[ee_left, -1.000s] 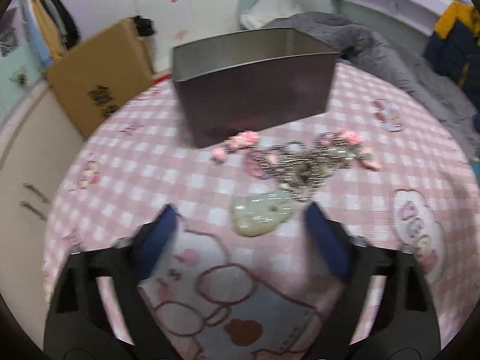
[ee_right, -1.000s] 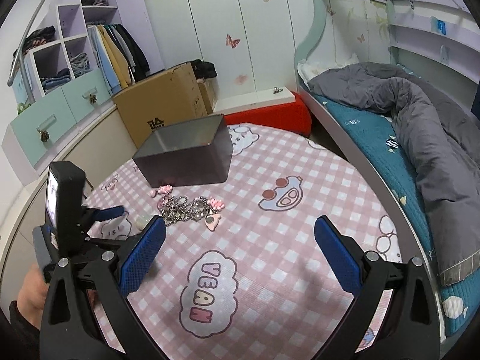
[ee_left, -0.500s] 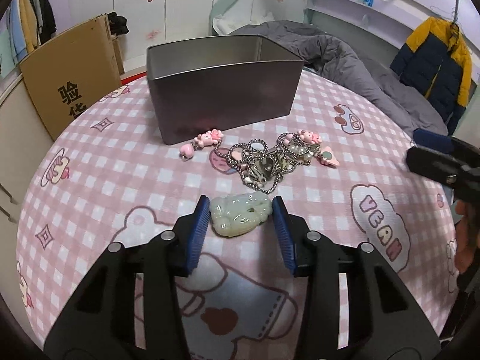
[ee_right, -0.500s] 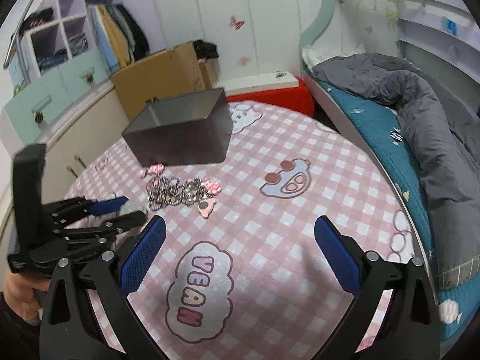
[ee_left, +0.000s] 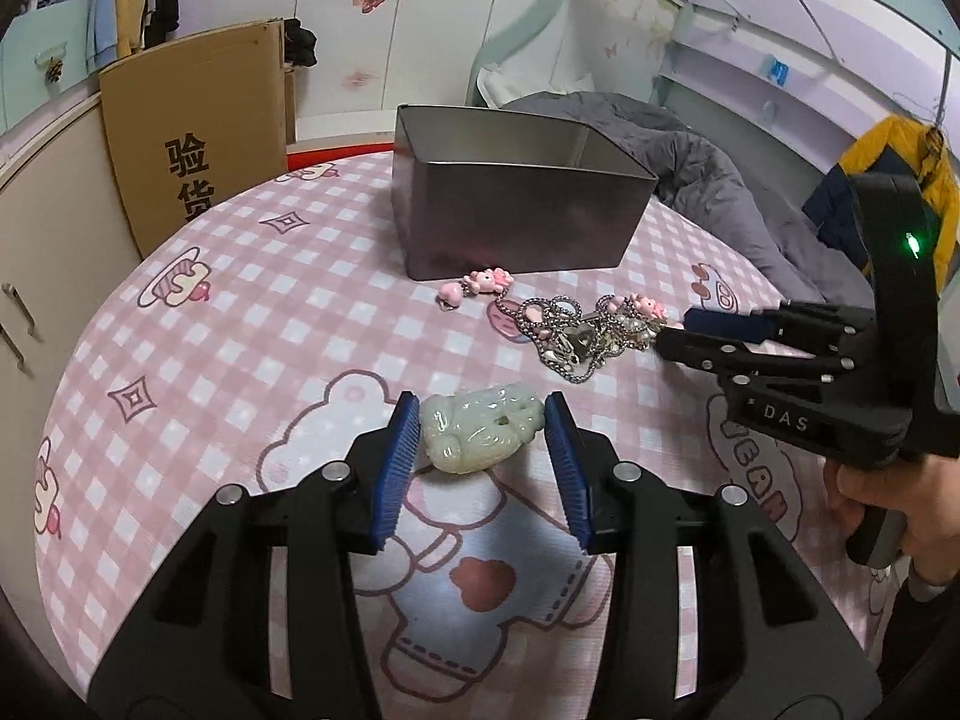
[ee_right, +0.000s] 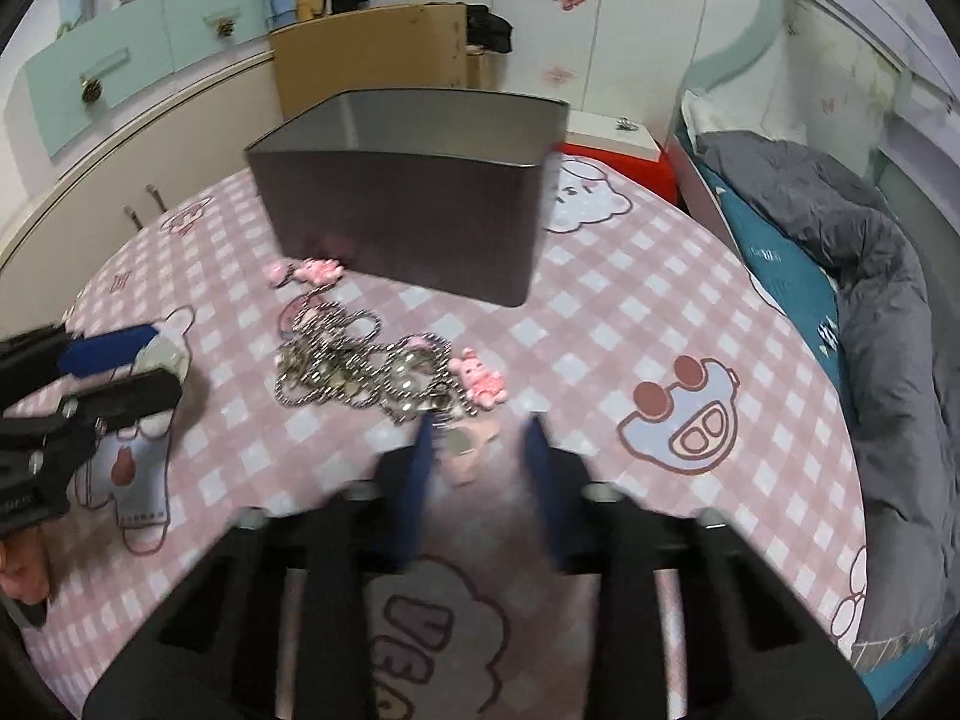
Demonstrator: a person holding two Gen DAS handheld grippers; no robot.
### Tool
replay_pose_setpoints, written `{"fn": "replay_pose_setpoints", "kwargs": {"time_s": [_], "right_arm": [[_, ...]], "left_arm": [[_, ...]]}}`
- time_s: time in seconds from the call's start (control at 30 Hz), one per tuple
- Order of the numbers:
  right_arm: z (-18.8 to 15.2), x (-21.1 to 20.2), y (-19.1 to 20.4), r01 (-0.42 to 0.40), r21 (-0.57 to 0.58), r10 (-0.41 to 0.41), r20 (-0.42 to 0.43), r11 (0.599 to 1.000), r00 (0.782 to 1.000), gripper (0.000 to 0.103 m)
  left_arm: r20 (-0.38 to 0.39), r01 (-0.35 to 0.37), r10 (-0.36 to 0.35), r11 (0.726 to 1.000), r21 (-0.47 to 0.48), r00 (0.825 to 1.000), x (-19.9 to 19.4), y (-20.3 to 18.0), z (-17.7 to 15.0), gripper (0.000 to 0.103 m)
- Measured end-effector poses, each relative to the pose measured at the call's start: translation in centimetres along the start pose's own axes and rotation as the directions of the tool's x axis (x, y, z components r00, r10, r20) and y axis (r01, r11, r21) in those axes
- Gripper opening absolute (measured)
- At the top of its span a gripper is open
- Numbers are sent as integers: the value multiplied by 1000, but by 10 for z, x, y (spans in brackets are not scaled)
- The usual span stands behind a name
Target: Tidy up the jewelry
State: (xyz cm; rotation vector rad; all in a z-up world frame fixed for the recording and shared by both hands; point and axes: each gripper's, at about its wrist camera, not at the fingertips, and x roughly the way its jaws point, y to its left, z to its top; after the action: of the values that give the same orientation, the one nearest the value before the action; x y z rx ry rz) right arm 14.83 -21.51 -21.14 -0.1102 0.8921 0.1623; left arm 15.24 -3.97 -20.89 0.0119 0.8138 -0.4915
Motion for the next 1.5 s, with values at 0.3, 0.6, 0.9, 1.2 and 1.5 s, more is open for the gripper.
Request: {"fn": "replay_pose_setpoints", "kwargs": {"time_s": [0.3,0.6,0.9,1.2,1.5], "right_arm": [[-20,-37,-6,-63,46,60,50,997,997,15],[1,-89,-5,-94,24,89,154,995,984,15],[83,-119,-9,-143,-16,141,304,990,942,15],[135,-52,-32,-206,51,191,215,977,958,15],[127,-36,-65,-231,245,174,231,942,957,96]], "left_arm": [[26,7,-7,1000,-8,1000,-9,1,-1,42],[112,13,-14,1000,12,994,-43,-5,20,42],[230,2,-17,998,65,973,-61,-14,103,42],[117,51,-53,999,17,992,8,-7,162,44],[163,-48,57,997,-59,985,6,8,166,94]]}}
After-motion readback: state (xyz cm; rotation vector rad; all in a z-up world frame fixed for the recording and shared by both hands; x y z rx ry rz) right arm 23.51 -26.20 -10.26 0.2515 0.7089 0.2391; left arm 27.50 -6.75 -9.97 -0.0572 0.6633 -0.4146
